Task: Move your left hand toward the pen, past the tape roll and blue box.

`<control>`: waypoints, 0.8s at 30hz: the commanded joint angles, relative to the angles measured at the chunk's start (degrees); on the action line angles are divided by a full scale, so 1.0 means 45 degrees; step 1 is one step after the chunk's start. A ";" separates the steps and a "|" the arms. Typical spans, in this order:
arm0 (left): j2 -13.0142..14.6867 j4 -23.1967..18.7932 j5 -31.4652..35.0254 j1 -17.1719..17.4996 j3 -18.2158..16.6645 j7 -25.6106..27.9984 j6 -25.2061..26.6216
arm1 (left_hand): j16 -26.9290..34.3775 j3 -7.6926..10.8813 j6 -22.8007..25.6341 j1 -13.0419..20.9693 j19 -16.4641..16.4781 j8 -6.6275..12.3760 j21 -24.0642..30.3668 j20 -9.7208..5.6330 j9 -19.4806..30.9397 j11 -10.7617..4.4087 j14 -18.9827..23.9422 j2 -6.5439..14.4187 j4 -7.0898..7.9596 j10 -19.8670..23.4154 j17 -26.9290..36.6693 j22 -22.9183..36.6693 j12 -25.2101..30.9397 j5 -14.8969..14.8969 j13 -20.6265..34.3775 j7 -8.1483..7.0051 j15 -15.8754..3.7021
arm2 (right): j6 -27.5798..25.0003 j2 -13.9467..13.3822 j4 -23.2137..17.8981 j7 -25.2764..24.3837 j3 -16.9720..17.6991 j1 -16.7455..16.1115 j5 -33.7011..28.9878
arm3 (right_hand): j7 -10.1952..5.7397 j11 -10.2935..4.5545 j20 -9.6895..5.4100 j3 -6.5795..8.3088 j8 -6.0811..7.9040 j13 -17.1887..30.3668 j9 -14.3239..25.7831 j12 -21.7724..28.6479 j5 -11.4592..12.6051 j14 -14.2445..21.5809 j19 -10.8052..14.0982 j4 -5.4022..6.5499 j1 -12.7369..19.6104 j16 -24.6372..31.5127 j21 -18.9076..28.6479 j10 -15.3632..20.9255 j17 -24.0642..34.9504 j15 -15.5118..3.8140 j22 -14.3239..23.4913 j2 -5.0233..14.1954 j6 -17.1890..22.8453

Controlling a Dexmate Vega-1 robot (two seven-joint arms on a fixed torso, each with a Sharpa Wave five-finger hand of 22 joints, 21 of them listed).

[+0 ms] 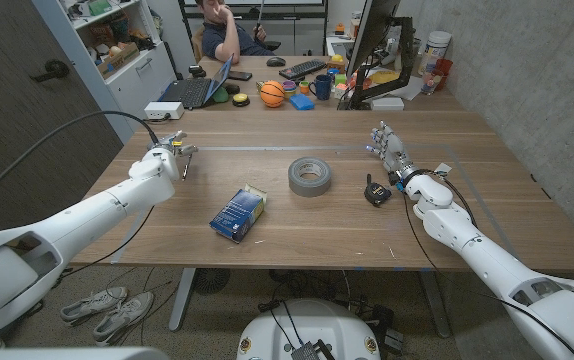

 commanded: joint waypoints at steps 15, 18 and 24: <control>-0.0041 -0.0003 0.0286 -0.0260 0.0241 -0.0307 0.0217 | 0.0020 0.0118 0.0220 0.0300 -0.0157 0.0128 -0.0175 0.0021 0.0072 -0.0065 0.0064 0.0047 0.0016 0.0181 0.0037 0.0025 -0.0017 -0.0169 0.0021 -0.0040 -0.0711 | 0.0096 0.0159 0.0444 0.0251 -0.0061 0.0245 0.0019 | 0.0111 0.0015 0.0029 -0.0065 0.0045 0.0067 0.0019 -0.0047 0.0099 -0.0023 -0.1146 -0.0029 -0.0090 -0.0043 -0.0092 -0.0004 0.0025 0.0045 0.0072 0.0036 -0.0056; -0.0031 -0.0004 0.0306 -0.0273 0.0258 -0.0331 0.0203 | 0.0013 0.0122 0.0245 0.0319 -0.0157 0.0135 -0.0188 -0.0001 0.0073 -0.0064 0.0061 0.0050 0.0016 0.0190 0.0037 0.0026 -0.0019 -0.0183 0.0022 -0.0040 -0.0730 | 0.0138 0.0179 0.0499 0.0262 -0.0055 0.0268 0.0014 | 0.0116 0.0018 0.0032 -0.0071 0.0042 0.0067 0.0019 -0.0047 0.0103 -0.0026 -0.1143 -0.0030 -0.0093 -0.0052 -0.0106 -0.0003 0.0025 0.0045 0.0072 0.0038 -0.0065; -0.0063 0.0034 0.0335 -0.0309 0.0272 -0.0332 0.0194 | 0.0002 0.0129 0.0286 0.0357 -0.0154 0.0145 -0.0211 -0.0004 0.0074 -0.0081 0.0059 0.0055 0.0015 0.0215 0.0036 0.0026 -0.0019 -0.0206 0.0024 -0.0040 -0.0774 | 0.0158 0.0210 0.0621 0.0326 -0.0059 0.0348 0.0019 | 0.0117 -0.0008 0.0029 -0.0083 0.0045 0.0067 0.0019 -0.0046 0.0112 -0.0015 -0.1132 -0.0035 -0.0094 -0.0067 -0.0138 0.0003 0.0024 0.0056 0.0073 0.0047 -0.0061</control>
